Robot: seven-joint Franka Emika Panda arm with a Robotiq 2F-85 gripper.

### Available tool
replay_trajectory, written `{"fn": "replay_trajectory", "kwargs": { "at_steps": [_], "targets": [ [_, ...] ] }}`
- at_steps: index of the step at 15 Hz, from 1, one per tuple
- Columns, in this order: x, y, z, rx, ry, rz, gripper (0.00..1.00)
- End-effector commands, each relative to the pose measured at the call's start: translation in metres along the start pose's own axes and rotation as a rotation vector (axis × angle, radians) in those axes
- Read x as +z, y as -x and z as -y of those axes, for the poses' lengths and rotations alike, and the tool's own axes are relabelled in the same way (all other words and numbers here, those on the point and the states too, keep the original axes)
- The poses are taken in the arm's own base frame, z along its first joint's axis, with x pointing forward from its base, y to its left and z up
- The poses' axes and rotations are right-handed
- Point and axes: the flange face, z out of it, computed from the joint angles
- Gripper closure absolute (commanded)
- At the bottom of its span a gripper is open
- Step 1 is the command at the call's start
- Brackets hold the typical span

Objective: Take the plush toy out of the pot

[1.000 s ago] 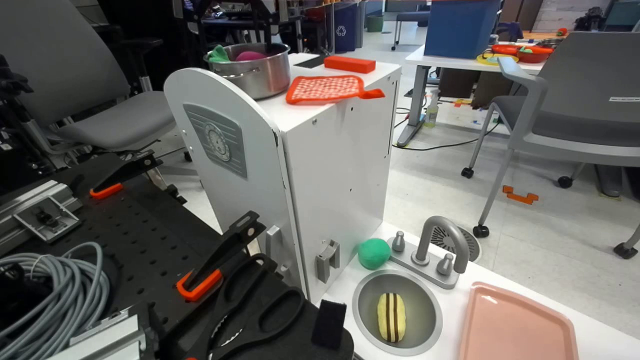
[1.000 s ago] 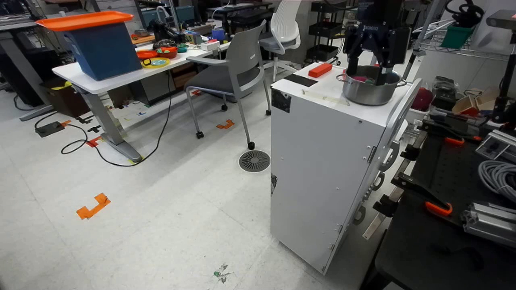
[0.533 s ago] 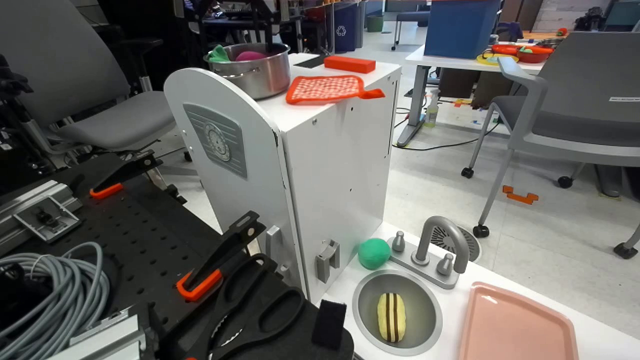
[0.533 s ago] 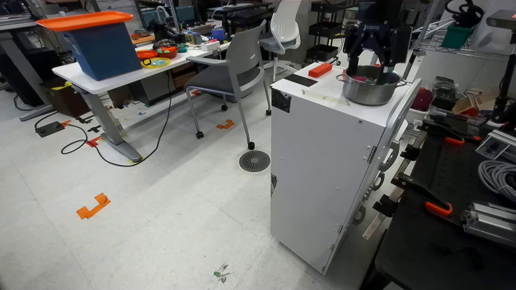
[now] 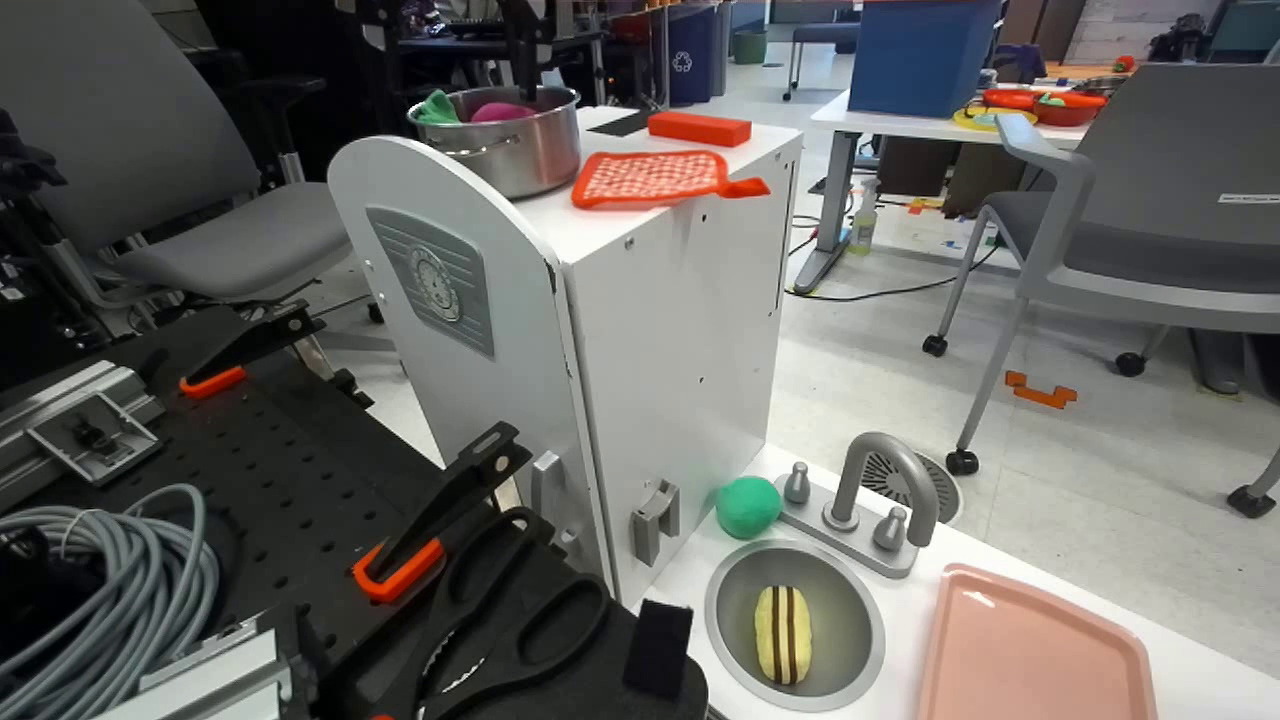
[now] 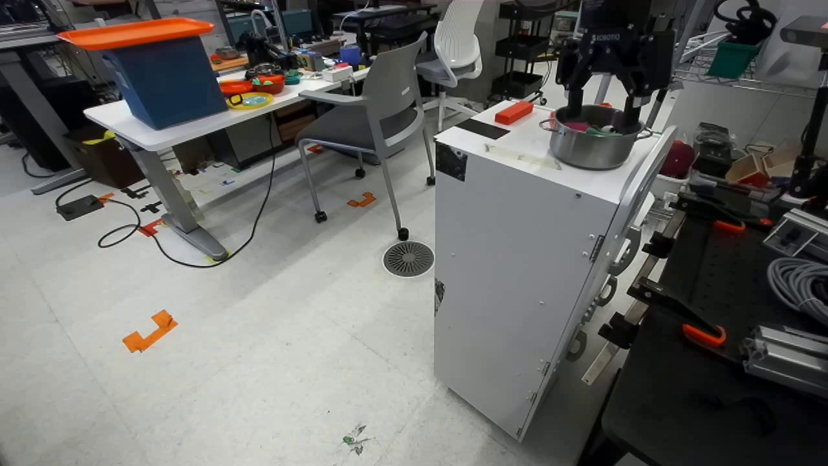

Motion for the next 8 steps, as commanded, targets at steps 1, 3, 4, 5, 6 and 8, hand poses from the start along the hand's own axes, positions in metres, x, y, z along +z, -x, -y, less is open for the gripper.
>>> {"fn": "replay_trajectory", "kwargs": {
  "at_steps": [1,3,4,5,6,8],
  "targets": [
    [-0.0110,0.0029,-0.0016,-0.047,-0.003,0.012,0.00],
    [-0.0114,0.0029,-0.0026,-0.055,0.009,0.016,0.00],
    [-0.0117,0.0030,-0.0034,-0.059,0.018,0.020,0.00],
    [-0.0117,0.0033,-0.0041,-0.065,0.023,0.028,0.00],
    [-0.0116,0.0039,-0.0048,-0.071,0.028,0.036,0.00],
    [-0.0105,0.0055,-0.0065,-0.081,0.032,0.052,0.00]
  ]
}}
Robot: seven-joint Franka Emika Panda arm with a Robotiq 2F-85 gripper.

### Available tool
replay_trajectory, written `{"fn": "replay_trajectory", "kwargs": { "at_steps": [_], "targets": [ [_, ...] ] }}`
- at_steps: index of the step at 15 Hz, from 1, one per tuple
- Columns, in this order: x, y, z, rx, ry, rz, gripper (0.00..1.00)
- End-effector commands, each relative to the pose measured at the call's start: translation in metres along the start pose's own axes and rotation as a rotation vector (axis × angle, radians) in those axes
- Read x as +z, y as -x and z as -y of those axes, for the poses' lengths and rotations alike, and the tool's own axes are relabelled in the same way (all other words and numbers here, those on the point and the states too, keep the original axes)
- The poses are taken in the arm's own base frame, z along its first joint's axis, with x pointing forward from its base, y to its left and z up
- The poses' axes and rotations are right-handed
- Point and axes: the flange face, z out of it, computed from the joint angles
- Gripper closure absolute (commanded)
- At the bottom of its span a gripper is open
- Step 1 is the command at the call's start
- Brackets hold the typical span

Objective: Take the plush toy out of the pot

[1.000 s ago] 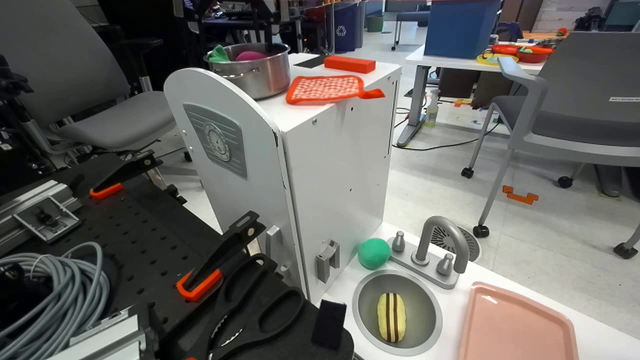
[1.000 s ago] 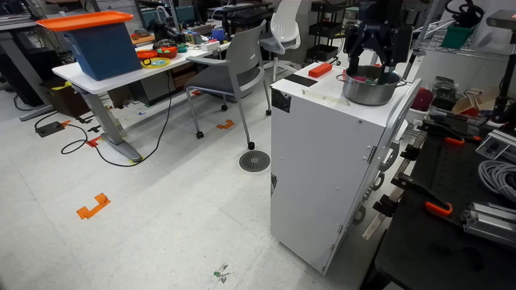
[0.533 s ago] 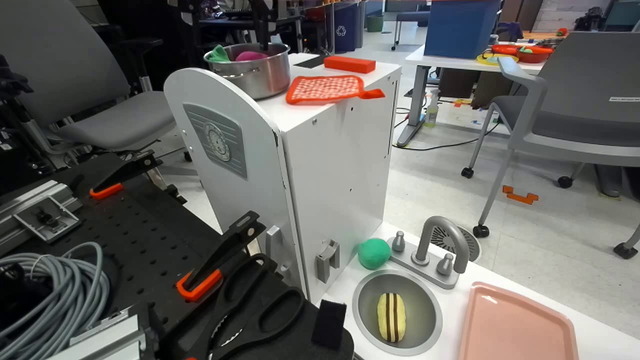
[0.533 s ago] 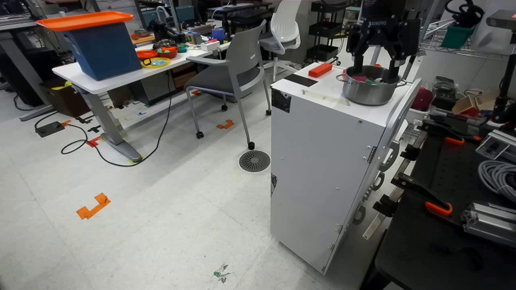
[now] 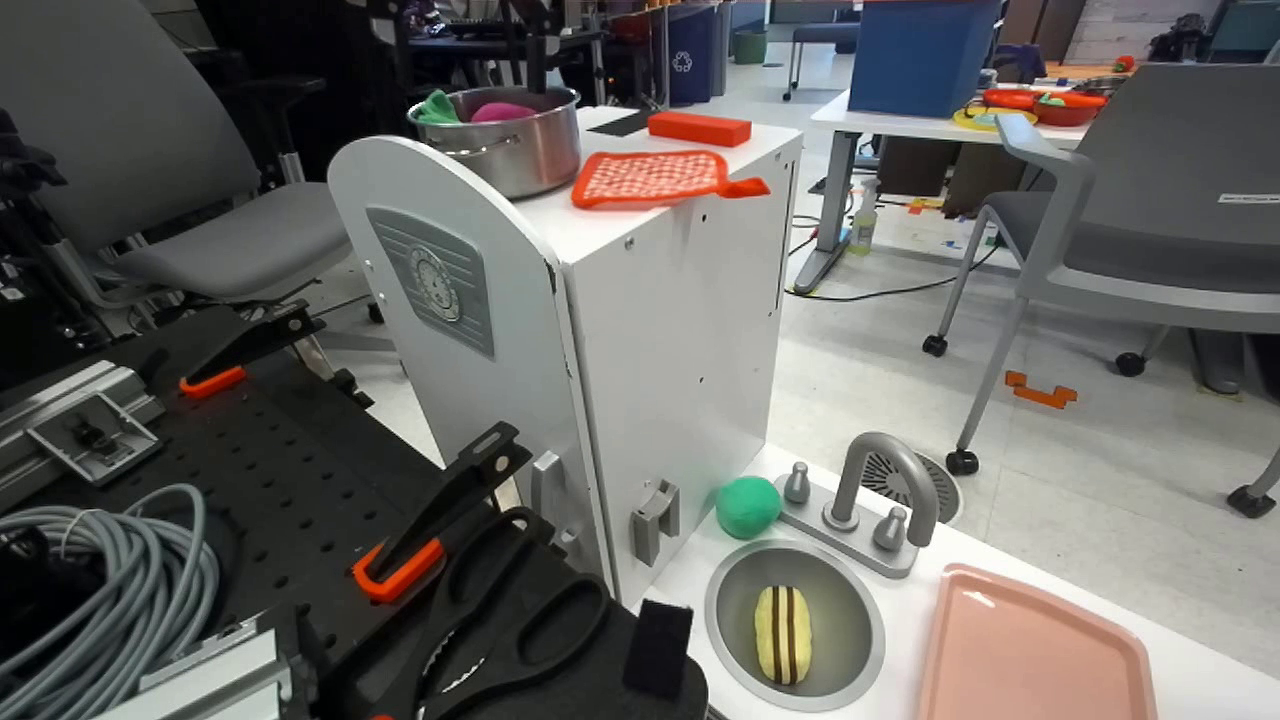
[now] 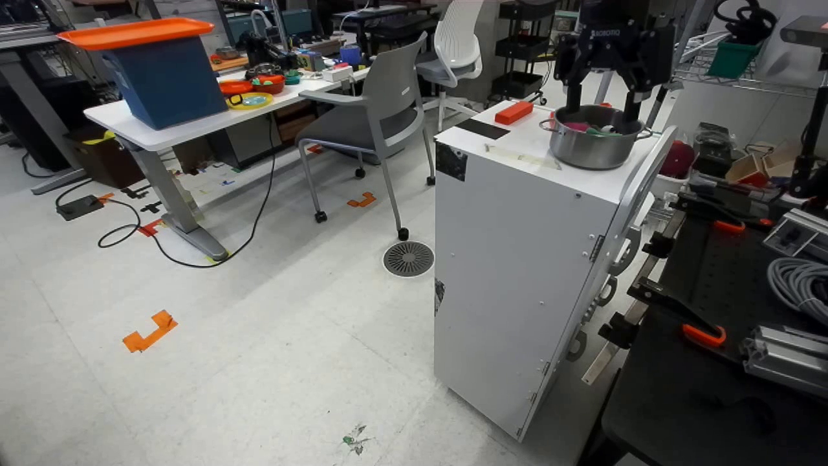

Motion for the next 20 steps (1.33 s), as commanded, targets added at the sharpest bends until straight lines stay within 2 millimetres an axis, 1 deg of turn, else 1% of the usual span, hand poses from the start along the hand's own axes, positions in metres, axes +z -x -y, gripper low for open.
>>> {"fn": "replay_trajectory", "kwargs": {
  "at_steps": [1,5,14,20],
  "targets": [
    [-0.004,0.006,-0.004,-0.035,0.011,0.030,0.00],
    [-0.001,0.008,-0.005,-0.044,0.008,0.043,0.00],
    [0.007,0.005,-0.005,-0.060,0.001,0.051,0.00],
    [0.007,0.005,-0.005,-0.066,0.003,0.051,0.01]
  ]
}}
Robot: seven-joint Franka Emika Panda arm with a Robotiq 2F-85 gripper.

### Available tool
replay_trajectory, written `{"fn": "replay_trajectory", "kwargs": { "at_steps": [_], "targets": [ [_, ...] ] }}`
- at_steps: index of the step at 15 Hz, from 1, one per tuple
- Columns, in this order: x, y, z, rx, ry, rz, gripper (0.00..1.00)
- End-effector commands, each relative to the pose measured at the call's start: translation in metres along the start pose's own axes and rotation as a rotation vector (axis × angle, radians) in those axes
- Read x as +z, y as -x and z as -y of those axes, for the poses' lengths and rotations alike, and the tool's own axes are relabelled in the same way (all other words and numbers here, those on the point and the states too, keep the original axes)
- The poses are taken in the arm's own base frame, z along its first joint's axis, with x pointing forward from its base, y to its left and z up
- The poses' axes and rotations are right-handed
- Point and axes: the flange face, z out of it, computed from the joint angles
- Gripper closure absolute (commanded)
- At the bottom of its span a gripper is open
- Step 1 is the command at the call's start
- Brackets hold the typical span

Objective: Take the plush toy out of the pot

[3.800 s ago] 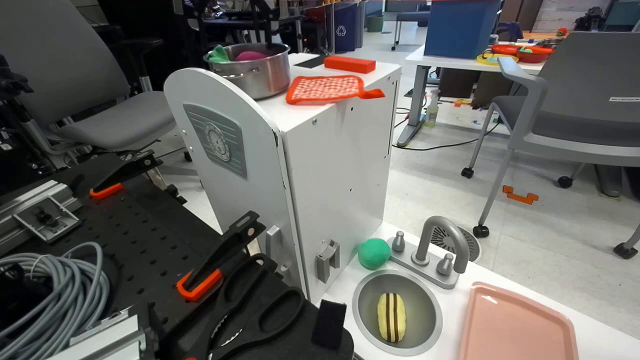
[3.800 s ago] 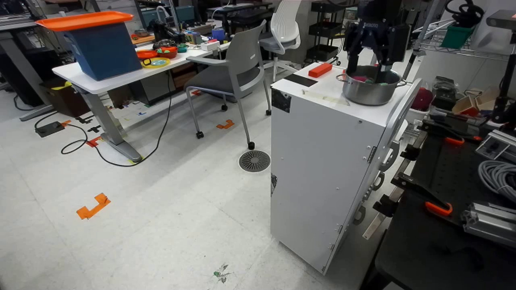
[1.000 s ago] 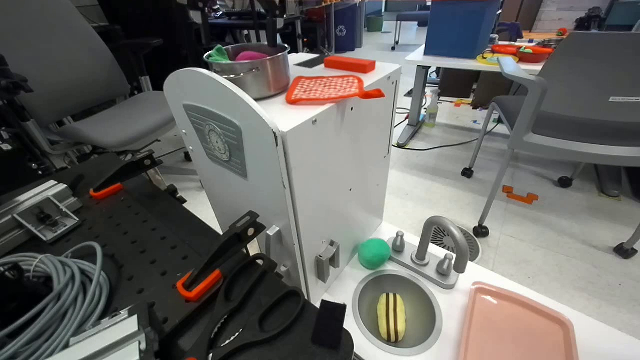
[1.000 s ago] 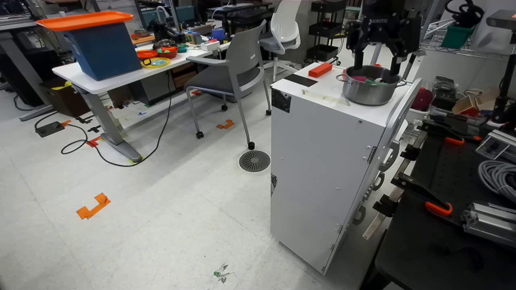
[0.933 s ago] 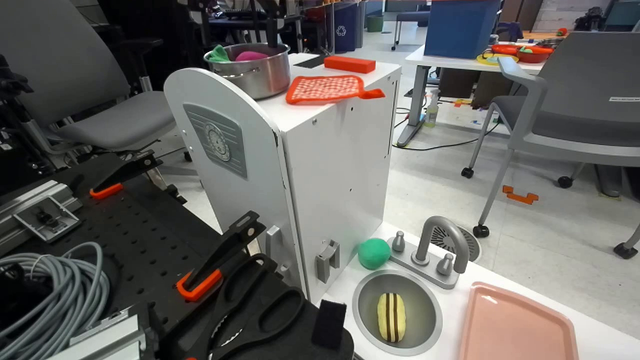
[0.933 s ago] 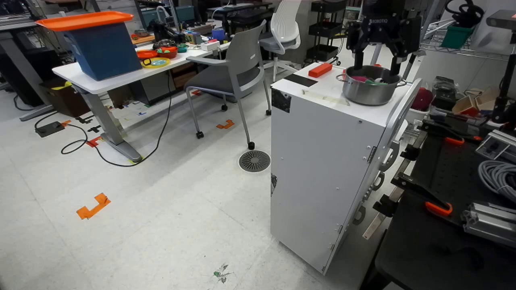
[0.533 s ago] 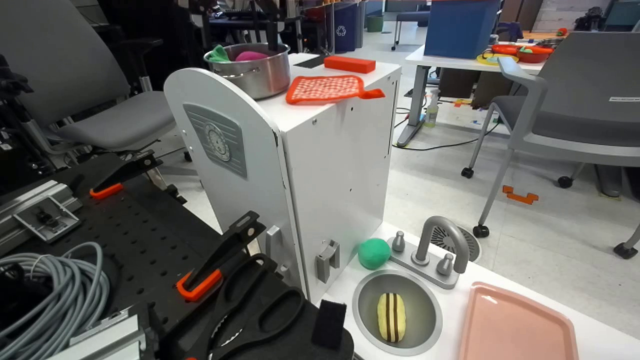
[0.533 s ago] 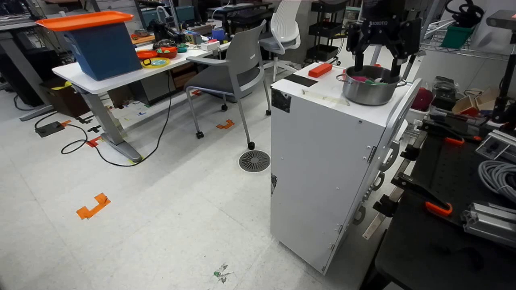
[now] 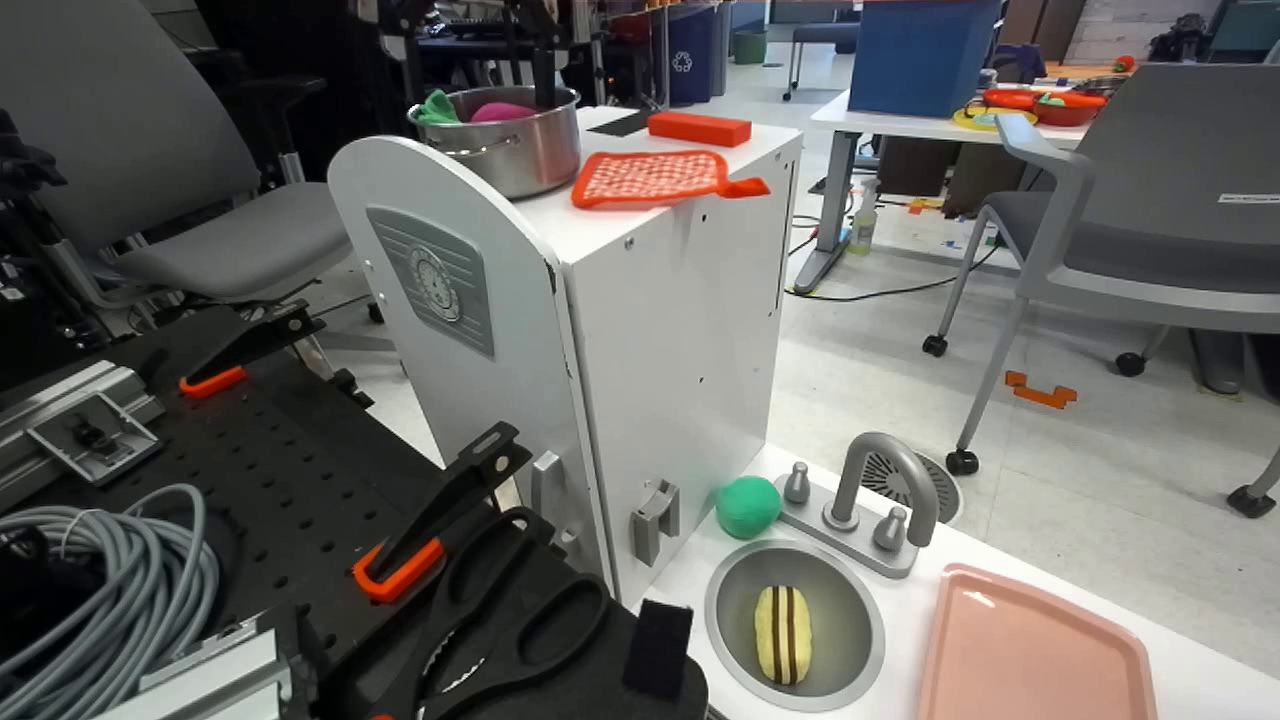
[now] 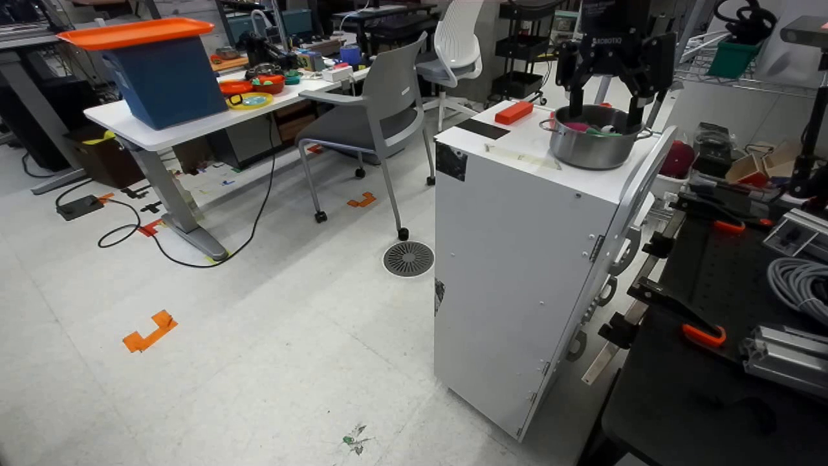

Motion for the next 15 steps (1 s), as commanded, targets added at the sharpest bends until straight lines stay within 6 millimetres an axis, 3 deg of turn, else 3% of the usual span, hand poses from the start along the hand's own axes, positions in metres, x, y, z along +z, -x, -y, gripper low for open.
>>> {"fn": "replay_trajectory", "kwargs": {
  "at_steps": [1,2,4,7,10,11,12,15],
  "targets": [
    [-0.0019,0.0004,-0.0024,-0.023,0.005,0.007,0.05],
    [-0.0020,0.0004,-0.0024,-0.022,0.004,0.007,0.07],
    [-0.0020,0.0005,-0.0026,-0.023,0.004,0.007,0.26],
    [-0.0020,0.0004,-0.0024,-0.024,0.004,0.006,0.40],
    [-0.0023,-0.0001,-0.0021,-0.026,0.005,0.006,0.39],
    [-0.0024,-0.0001,-0.0021,-0.026,0.006,0.006,0.44],
    [-0.0025,0.0000,-0.0021,-0.026,0.006,0.006,0.57],
    [-0.0025,0.0003,-0.0022,-0.027,0.009,0.005,0.82]
  ]
}}
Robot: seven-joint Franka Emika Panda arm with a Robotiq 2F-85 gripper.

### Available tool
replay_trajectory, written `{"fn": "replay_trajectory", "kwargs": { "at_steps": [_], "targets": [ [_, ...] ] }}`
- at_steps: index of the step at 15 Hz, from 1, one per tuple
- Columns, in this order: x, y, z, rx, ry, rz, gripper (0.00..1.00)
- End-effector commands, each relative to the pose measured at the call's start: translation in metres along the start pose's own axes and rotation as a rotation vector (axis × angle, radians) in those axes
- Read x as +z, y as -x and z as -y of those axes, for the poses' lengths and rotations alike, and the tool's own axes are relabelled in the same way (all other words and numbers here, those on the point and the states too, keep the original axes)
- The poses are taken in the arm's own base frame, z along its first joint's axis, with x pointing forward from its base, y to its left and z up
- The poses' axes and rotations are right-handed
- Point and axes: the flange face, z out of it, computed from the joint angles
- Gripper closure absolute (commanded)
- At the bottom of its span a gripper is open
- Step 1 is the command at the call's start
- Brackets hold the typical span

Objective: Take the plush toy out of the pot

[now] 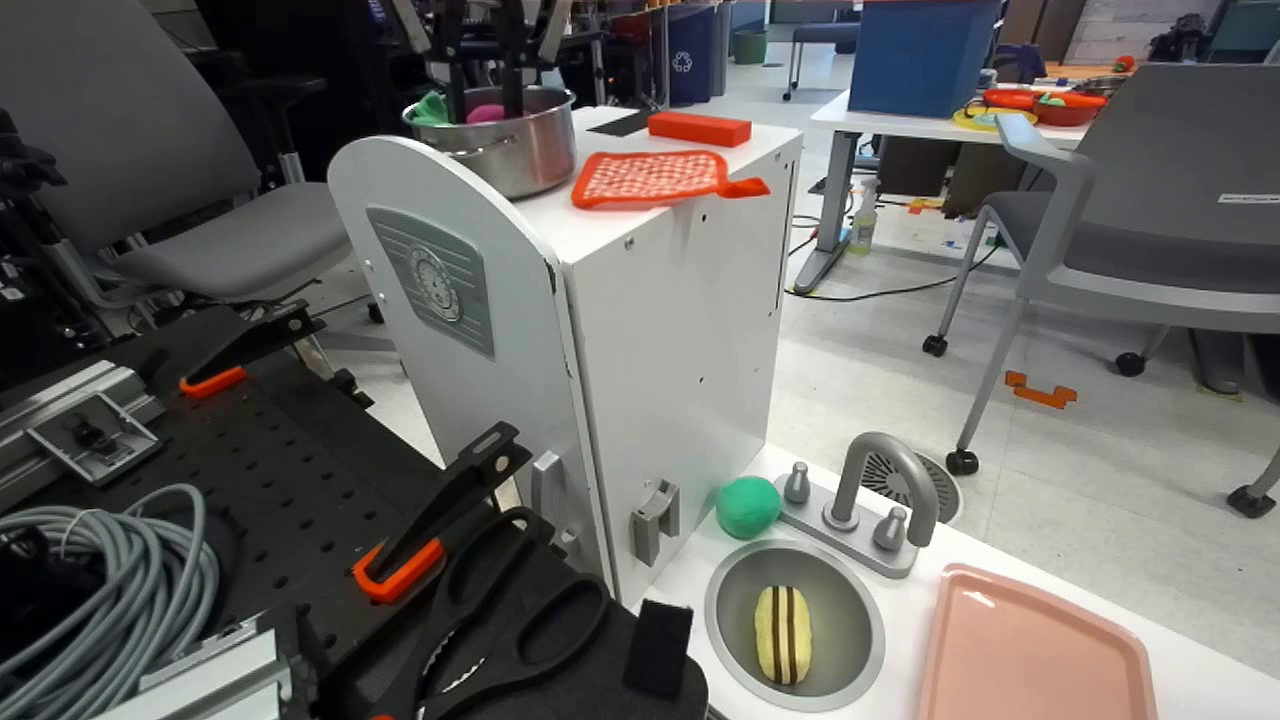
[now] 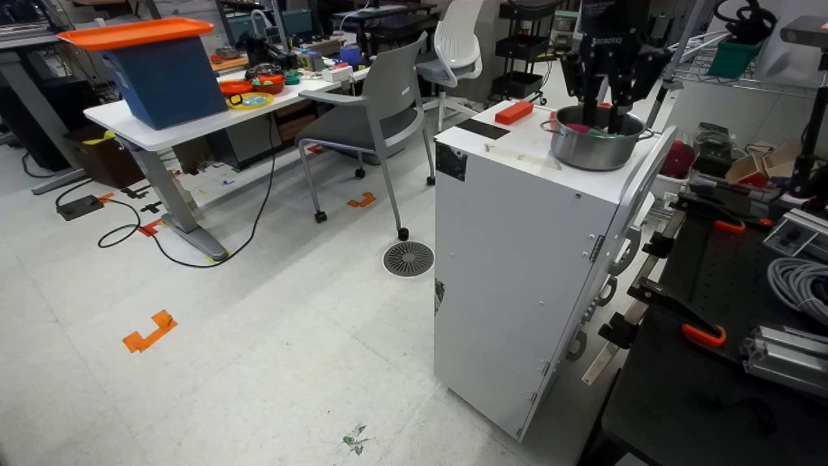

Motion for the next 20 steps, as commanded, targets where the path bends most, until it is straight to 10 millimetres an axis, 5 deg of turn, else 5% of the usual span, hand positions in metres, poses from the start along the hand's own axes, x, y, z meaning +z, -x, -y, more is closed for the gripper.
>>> {"fn": "replay_trajectory", "kwargs": {
  "at_steps": [1,3,20],
  "targets": [
    [-0.003,0.001,-0.002,-0.022,0.009,0.005,0.89],
    [-0.003,0.001,-0.002,-0.023,0.010,0.004,1.00],
    [-0.023,0.001,0.013,-0.012,0.061,0.009,1.00]
  ]
}}
